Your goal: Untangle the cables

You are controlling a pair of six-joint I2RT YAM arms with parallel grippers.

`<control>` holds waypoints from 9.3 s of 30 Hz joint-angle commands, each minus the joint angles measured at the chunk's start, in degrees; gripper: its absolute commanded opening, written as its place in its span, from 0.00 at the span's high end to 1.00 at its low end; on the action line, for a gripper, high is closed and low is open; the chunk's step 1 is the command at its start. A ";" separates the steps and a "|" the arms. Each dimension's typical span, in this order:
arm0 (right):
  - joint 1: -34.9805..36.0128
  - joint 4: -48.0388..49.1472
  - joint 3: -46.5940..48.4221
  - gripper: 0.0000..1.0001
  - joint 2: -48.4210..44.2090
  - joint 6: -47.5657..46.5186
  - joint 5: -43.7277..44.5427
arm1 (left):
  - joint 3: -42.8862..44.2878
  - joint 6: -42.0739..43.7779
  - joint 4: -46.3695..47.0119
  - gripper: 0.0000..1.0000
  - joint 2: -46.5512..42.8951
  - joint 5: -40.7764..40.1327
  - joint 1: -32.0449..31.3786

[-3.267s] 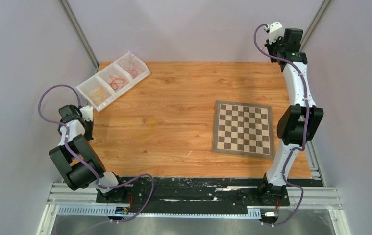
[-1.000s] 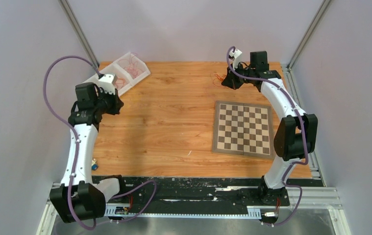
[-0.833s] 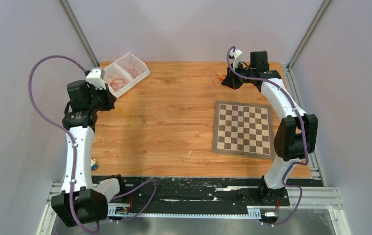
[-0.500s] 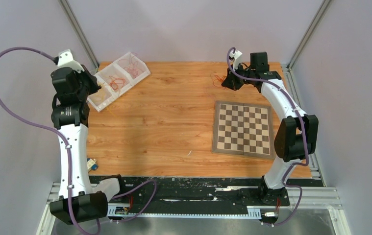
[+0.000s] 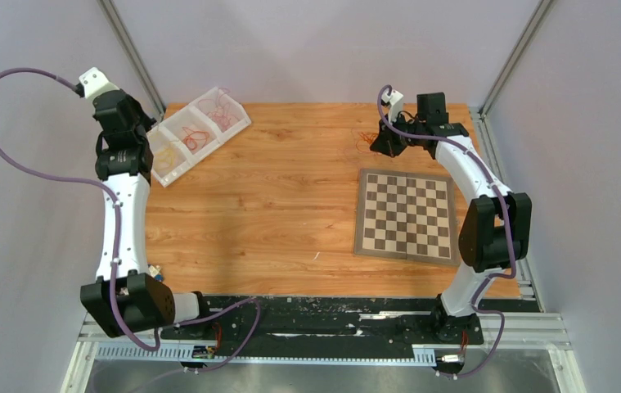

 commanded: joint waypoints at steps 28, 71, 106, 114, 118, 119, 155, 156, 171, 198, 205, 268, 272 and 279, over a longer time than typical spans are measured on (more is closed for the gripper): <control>-2.35 -3.61 -2.84 1.00 -4.85 -4.07 0.67 | 4.67 4.36 23.55 0.97 30.10 10.49 10.36; 14.13 -5.32 6.36 1.00 0.42 -3.86 -7.50 | -16.73 24.46 1.09 0.00 -13.27 41.37 -10.85; 32.08 -0.94 -6.22 0.94 -9.61 -10.67 -11.79 | -37.86 57.49 -2.72 0.95 -19.79 69.57 -22.20; 20.56 -1.56 -8.23 0.91 -7.64 -8.67 -11.18 | -38.45 48.25 1.16 1.00 -21.25 59.08 -22.04; 15.06 -3.37 -8.40 0.94 -5.31 -10.33 -9.92 | -40.06 45.29 2.20 1.00 -22.32 55.47 -19.28; 14.04 -3.50 -8.70 0.95 -4.88 -11.00 -9.27 | -40.10 43.94 2.47 1.00 -21.97 55.14 -17.16; 16.08 -6.19 -1.05 0.45 5.88 -1.23 -15.36 | -30.08 66.17 -24.37 0.80 -8.95 66.14 2.84; 16.09 -6.25 -1.03 0.42 6.74 -0.97 -14.63 | -30.16 65.49 -23.61 0.57 -8.79 65.69 2.70; 25.54 -3.65 6.40 0.50 17.57 1.68 2.79 | -33.91 54.29 -14.47 0.18 -6.66 63.97 -7.59; 18.54 -1.99 0.05 1.00 12.21 9.79 -7.51 | -32.94 60.18 7.61 0.20 8.43 47.70 -39.31; 18.06 -1.96 -1.91 1.00 10.85 9.60 -3.59 | -27.90 37.52 8.43 0.27 12.14 51.36 -39.92; 14.07 3.42 -11.23 1.00 7.45 4.89 12.19 | -16.77 39.59 -19.33 1.00 -2.09 66.70 -13.26; 14.13 3.46 -10.70 1.00 7.68 5.03 11.64 | -16.17 25.38 -9.24 1.00 -1.62 67.03 -13.26; 14.03 3.45 -11.03 1.00 7.98 5.12 10.73 | -13.80 18.67 -5.96 1.00 -3.62 65.60 -13.26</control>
